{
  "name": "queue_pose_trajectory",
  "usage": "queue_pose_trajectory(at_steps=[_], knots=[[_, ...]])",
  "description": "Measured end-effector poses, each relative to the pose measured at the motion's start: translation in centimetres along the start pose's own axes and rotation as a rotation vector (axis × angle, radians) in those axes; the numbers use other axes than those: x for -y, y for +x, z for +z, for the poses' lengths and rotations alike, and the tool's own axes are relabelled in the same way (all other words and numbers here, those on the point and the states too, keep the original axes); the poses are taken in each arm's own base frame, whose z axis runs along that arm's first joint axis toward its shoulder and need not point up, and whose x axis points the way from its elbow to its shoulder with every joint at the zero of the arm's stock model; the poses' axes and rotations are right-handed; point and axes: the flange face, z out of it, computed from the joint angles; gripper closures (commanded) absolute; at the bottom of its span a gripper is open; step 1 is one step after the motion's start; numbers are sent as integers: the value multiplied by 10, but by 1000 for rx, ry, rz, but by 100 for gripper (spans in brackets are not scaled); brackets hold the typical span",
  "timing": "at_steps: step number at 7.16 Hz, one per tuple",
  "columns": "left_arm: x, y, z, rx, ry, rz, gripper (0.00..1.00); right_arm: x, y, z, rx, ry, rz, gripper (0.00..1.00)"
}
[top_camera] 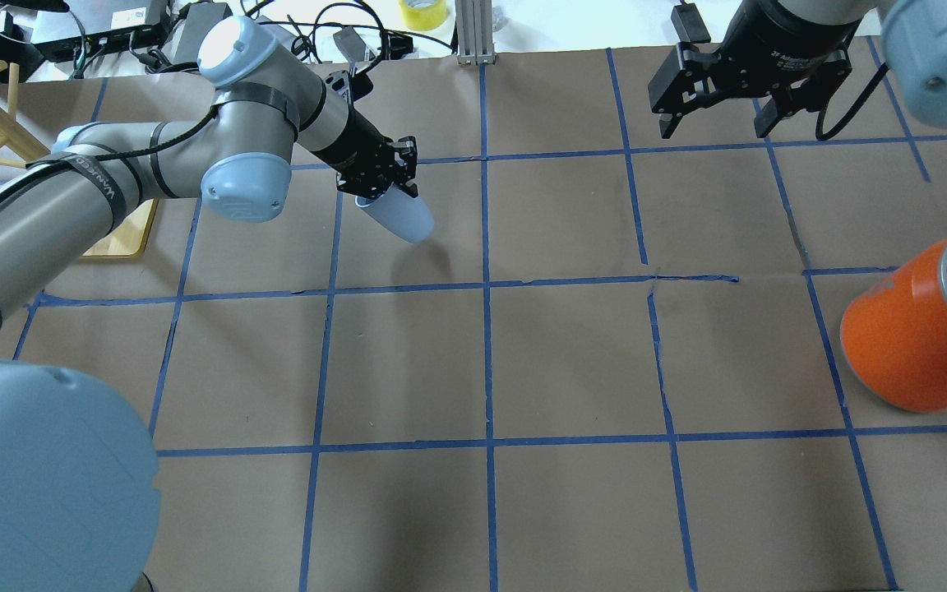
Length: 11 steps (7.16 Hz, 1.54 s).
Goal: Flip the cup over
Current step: 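Rotate the cup upright with the left gripper and set it down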
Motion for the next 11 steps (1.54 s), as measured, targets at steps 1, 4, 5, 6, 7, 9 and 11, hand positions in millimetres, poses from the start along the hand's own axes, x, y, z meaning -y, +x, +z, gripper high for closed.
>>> queue_pose_trajectory(at_steps=[1, 4, 5, 6, 7, 9, 11], knots=[[6, 1, -12, 47, 37, 1, 100, -1, 0, 2, 2, -4, -4, 0], [34, -19, -58, 331, 146, 227, 100, -2, -1, 5, 11, -7, -5, 0], [42, -41, -67, 400, 146, 279, 100, -2, -1, 5, 11, -8, -5, 0], [45, -66, -68, 433, 132, 292, 100, -3, -1, 4, 11, -8, -5, 0], [41, -85, -62, 447, 107, 292, 100, -3, -1, 4, 10, -8, -5, 0], [35, -103, -45, 452, 82, 291, 100, -4, -1, 4, 11, -9, -6, 0], [34, -110, -31, 450, 65, 289, 98, -4, -2, 3, 11, -8, -6, 0]])
